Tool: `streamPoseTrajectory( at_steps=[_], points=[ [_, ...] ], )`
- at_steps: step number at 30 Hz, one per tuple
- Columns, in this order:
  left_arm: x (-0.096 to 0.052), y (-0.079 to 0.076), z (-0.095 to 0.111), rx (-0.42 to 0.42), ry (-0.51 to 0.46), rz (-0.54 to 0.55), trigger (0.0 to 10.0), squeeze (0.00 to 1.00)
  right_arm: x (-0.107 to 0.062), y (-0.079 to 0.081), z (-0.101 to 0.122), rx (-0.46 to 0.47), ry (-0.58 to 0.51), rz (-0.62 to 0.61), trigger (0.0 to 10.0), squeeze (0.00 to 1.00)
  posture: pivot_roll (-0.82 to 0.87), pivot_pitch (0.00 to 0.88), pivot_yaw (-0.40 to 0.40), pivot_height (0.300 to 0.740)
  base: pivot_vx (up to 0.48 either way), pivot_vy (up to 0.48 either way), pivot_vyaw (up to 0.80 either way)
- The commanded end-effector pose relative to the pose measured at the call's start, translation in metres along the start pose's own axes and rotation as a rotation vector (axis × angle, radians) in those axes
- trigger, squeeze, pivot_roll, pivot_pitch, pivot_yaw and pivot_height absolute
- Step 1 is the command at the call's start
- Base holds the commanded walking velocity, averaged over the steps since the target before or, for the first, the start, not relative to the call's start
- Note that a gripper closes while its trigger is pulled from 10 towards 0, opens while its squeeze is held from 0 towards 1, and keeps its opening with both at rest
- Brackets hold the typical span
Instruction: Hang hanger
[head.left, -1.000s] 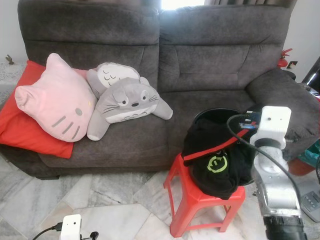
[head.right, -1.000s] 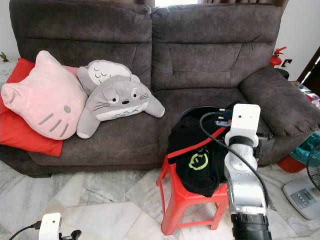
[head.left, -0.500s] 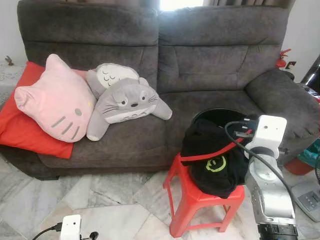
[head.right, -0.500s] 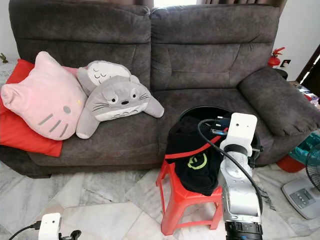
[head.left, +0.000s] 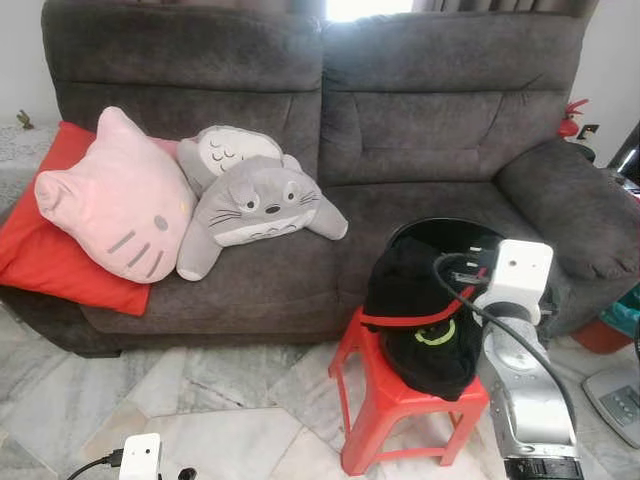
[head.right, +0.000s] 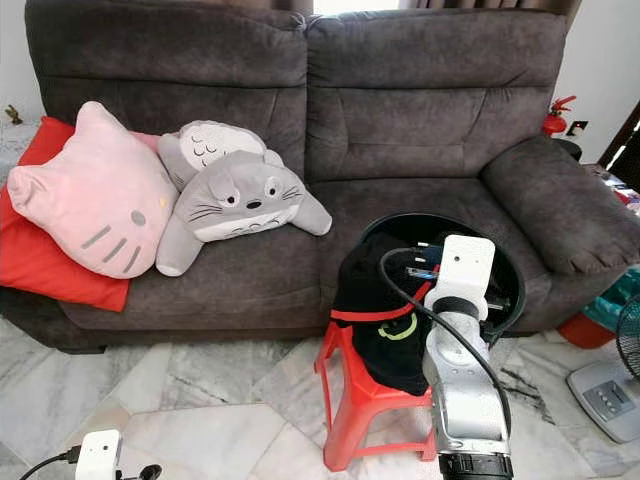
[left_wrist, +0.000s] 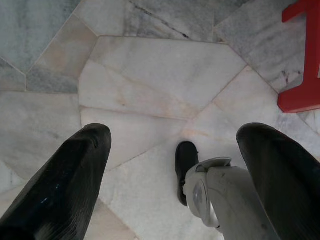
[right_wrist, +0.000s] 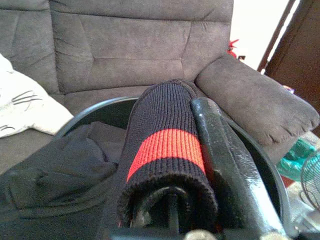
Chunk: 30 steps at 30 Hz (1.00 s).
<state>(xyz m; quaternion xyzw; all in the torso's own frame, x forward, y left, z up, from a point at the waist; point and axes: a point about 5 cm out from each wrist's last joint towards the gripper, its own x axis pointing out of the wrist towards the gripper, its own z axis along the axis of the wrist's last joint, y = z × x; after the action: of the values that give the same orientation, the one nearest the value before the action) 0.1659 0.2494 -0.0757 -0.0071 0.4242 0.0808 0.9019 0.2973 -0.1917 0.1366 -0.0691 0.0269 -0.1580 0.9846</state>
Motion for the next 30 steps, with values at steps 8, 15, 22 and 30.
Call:
streamPoseTrajectory(
  at_steps=[8, 15, 22, 30],
  points=[
    [-0.0024, 0.0011, -0.0075, 0.018, 0.016, -0.010, 10.0, 0.00, 0.0019, -0.0077, 0.0080, -0.021, -0.040, -0.014, 10.0, 0.00, -0.03, 0.000, -0.043, 0.716, 0.000, 0.000, 0.00],
    [-0.0026, 0.0006, -0.0085, 0.013, 0.016, -0.009, 10.0, 0.00, 0.0040, -0.0068, 0.0086, -0.026, -0.043, -0.014, 10.0, 0.00, -0.03, 0.000, -0.046, 0.716, 0.000, 0.000, 0.00],
    [-0.0027, 0.0007, -0.0086, 0.011, 0.014, -0.010, 10.0, 0.00, 0.0033, -0.0055, 0.0094, -0.037, -0.050, -0.004, 10.0, 0.00, -0.03, 0.000, -0.046, 0.716, 0.000, 0.000, 0.00],
    [-0.0025, 0.0010, -0.0072, 0.007, 0.008, -0.011, 10.0, 0.00, 0.0050, -0.0067, 0.0097, -0.054, -0.050, -0.015, 10.0, 0.00, -0.03, 0.000, -0.047, 0.716, -0.163, 0.000, 0.00]
  ],
)
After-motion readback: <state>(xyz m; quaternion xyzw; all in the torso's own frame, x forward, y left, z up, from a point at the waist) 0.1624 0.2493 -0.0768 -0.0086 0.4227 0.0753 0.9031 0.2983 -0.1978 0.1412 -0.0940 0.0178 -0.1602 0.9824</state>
